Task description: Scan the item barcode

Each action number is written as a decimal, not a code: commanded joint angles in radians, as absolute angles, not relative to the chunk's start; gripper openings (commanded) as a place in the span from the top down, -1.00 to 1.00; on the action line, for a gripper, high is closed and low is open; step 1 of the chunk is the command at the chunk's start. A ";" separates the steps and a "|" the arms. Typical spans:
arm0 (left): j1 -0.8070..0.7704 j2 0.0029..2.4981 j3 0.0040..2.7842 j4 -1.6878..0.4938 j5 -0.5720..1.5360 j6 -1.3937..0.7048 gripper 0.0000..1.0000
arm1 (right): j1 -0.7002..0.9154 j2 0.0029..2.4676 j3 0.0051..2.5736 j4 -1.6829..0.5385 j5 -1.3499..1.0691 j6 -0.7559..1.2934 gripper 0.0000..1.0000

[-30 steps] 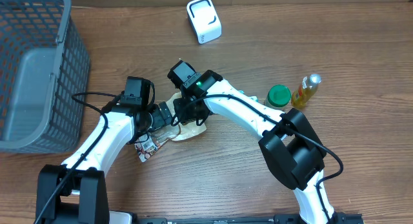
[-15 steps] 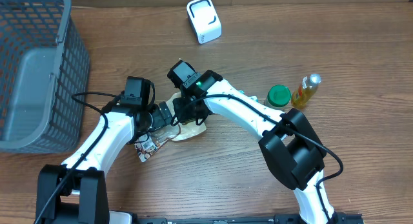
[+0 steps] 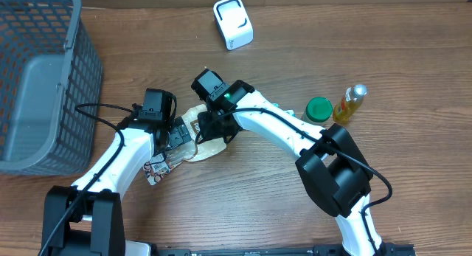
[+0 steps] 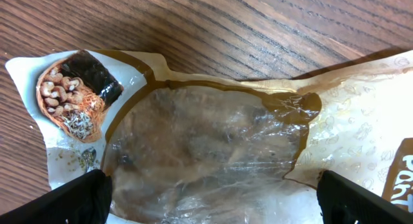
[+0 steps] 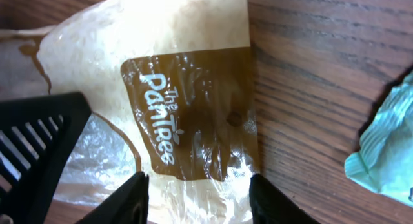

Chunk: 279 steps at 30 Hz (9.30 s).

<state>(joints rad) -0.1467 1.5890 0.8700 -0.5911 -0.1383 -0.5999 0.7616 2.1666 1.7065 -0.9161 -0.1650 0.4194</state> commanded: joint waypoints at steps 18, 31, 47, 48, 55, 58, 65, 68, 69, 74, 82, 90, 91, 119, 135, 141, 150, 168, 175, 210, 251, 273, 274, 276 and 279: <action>-0.124 1.542 1.022 -0.714 -0.037 -0.465 0.80 | 0.709 2.154 1.721 -0.873 -0.158 0.310 -0.18; -0.115 1.545 1.039 -0.968 -0.217 -0.506 0.91 | 0.709 2.156 1.721 -0.825 -0.202 0.305 -0.23; -0.114 1.762 0.983 -0.804 -0.100 -0.410 0.92 | 0.710 2.157 1.634 -0.735 -0.204 0.306 -0.26; -0.115 1.771 0.983 -0.787 -0.078 -0.394 0.92 | 0.710 2.157 1.627 -0.730 -0.204 0.306 -0.26; -0.126 1.807 0.983 -0.738 -0.034 -0.339 0.92 | 0.711 2.157 1.620 -0.731 -0.203 0.306 -0.24; -0.128 1.808 0.983 -0.731 -0.025 -0.316 0.92 | 0.709 2.152 1.627 -0.726 -0.202 0.305 -0.22; -0.128 1.808 0.983 -0.717 -0.025 -0.313 0.92 | 0.697 2.118 1.669 -0.711 -0.203 0.306 -0.32; -0.128 1.808 0.983 -0.708 -0.024 -0.299 0.91 | 0.697 2.129 1.660 -0.707 -0.203 0.309 -0.34; -0.128 1.808 0.983 -0.705 -0.024 -0.298 0.92 | 0.697 2.133 1.655 -0.706 -0.204 0.310 -0.34; -0.128 1.808 0.983 -0.693 -0.009 -0.298 0.92 | 0.699 2.173 1.640 -0.691 -0.252 0.314 -0.33; -0.128 1.809 0.983 -0.667 0.025 -0.290 0.91 | 0.699 2.249 1.640 -0.667 -0.301 0.376 -0.23; -0.128 1.809 0.983 -0.651 0.072 -0.250 0.92 | 0.683 2.231 1.641 -0.653 -0.425 0.357 -0.24; -0.128 1.809 0.983 -0.648 0.072 -0.249 0.92 | 0.680 2.213 1.641 -0.653 -0.424 0.345 -0.25; -0.122 1.811 0.958 -0.622 0.069 -0.247 0.91 | 0.667 2.206 1.622 -0.694 -0.182 0.366 -0.83; -0.122 1.811 0.920 -0.567 0.109 -0.238 0.92 | 0.667 2.258 1.578 -0.509 -0.629 0.474 -0.83; -0.122 1.811 0.920 -0.554 0.157 -0.216 0.91 | 0.667 2.259 1.503 -0.304 -0.683 0.638 -0.82; -0.122 1.811 0.920 -0.525 0.348 -0.104 0.92 | 0.667 2.259 1.452 -0.124 -0.832 0.644 -0.15; -0.080 1.773 0.994 -0.552 0.461 -0.088 0.91 | 0.661 2.249 1.452 -0.156 -0.877 0.516 0.22; -0.042 1.750 1.052 -0.645 0.468 -0.028 0.85 | 0.628 2.194 1.453 -0.222 -0.875 0.425 0.29; -0.027 1.732 1.039 -0.675 0.340 -0.113 0.86 | 0.566 2.168 1.453 -0.325 -0.938 0.331 -0.07; 0.086 1.603 1.442 -0.758 0.199 -0.138 -0.99 | 0.571 2.167 1.453 -0.320 -0.970 0.279 0.27; 0.084 1.605 1.442 -0.759 0.199 -0.138 -0.99 | 0.571 2.167 1.453 -0.327 -0.970 0.279 0.35; 0.084 1.605 1.442 -0.759 0.199 -0.138 -0.99 | 0.571 2.167 1.453 -0.328 -0.970 0.279 0.34; 0.084 1.605 1.442 -0.759 0.199 -0.138 -0.99 | 0.571 2.167 1.453 -0.329 -0.970 0.279 0.34; 0.084 1.605 1.442 -0.759 0.199 -0.138 -0.99 | 0.571 2.167 1.453 -0.328 -0.967 0.252 0.33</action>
<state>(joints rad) 0.0914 1.6039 1.4395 -0.7597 0.2047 -0.1314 0.5709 2.2093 1.4555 -0.3332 -0.9398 0.2832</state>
